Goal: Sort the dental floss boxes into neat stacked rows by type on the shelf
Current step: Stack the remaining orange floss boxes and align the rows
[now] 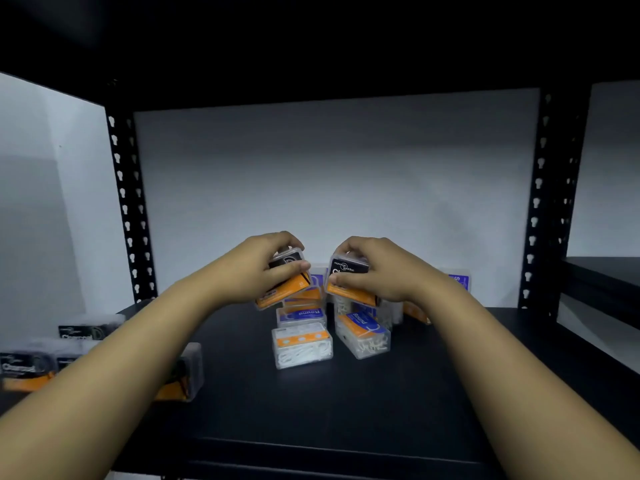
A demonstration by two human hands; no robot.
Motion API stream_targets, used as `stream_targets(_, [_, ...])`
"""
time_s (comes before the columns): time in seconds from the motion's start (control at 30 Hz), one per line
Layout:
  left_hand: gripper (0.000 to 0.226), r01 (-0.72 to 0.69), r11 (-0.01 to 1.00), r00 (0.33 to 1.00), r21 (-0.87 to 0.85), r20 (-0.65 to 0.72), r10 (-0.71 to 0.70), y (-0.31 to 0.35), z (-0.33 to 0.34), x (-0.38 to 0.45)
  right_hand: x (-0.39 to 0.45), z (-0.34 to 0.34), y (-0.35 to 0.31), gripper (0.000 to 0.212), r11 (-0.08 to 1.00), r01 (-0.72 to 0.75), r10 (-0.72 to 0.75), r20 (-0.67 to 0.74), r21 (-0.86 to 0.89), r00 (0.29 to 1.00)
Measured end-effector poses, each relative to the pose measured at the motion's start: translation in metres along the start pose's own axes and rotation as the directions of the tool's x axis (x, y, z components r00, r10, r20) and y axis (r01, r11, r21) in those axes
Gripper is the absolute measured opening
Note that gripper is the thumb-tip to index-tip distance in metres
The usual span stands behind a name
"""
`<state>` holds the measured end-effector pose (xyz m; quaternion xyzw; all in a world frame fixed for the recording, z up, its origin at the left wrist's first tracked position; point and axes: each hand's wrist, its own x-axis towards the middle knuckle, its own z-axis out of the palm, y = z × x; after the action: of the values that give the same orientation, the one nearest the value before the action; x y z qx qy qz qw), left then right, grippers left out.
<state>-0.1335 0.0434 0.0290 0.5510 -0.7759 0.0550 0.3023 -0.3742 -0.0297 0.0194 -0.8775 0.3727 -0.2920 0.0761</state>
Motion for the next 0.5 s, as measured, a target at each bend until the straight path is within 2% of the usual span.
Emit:
stream_targets(0.27, [0.033, -0.046, 0.999, 0.999, 0.009, 0.023, 0.046, -0.037, -0.047, -0.024, 0.009, 0.01, -0.051, 0.038, 0.992, 0.097, -0.101, 0.046, 0.08, 0.994])
stream_targets(0.5, [0.029, -0.069, 0.997, 0.995, -0.04, 0.071, 0.072, -0.084, -0.081, -0.047, 0.036, 0.036, -0.097, 0.039, 0.992, 0.096, -0.103, 0.091, 0.076, 0.991])
